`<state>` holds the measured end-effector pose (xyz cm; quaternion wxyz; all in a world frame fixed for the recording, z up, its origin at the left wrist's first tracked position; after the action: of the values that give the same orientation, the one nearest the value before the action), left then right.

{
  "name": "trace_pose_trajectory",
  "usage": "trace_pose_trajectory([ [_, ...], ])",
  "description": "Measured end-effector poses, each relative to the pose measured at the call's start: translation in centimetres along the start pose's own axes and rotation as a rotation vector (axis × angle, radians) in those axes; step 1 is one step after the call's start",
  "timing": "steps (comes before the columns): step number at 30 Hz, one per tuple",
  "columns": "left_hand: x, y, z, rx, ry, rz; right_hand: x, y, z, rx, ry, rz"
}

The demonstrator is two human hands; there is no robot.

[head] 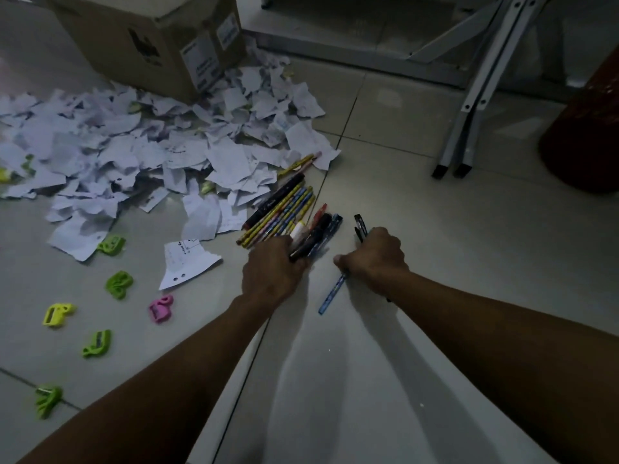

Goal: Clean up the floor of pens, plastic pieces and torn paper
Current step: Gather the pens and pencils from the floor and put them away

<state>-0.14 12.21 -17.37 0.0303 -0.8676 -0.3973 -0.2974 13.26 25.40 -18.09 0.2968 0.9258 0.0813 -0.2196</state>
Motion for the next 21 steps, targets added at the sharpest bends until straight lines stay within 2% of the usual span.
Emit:
trace_pose_trajectory([
  [7,1.4,-0.5,0.3,0.085,-0.296,0.095,0.2,-0.6,-0.5,0.066,0.087,0.021],
  [11,2.4,-0.6,0.6,0.07,-0.386,0.142,0.2,-0.7,0.2,-0.072,0.077,0.037],
  [13,2.7,-0.6,0.7,0.052,-0.4,0.145,0.5,-0.7,0.3,-0.085,-0.091,0.048],
  [17,3.1,-0.8,1.0,0.026,-0.456,0.132,2.0,-0.7,0.6,-0.084,-0.554,0.23],
  [21,3.2,-1.3,1.0,-0.098,-0.427,0.073,2.9,-1.0,1.0,-0.107,-0.731,0.311],
])
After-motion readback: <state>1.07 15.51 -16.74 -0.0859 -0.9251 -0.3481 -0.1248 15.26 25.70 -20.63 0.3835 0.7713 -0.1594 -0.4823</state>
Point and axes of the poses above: each hand's wrist, its own y-axis away from the middle knuckle, its own z-axis out of the palm, x = y × z, the point moved 7 cm from there along -y, towards the middle knuckle, and after that the axes turned 1 degree about -y, right-handed, at the moved point
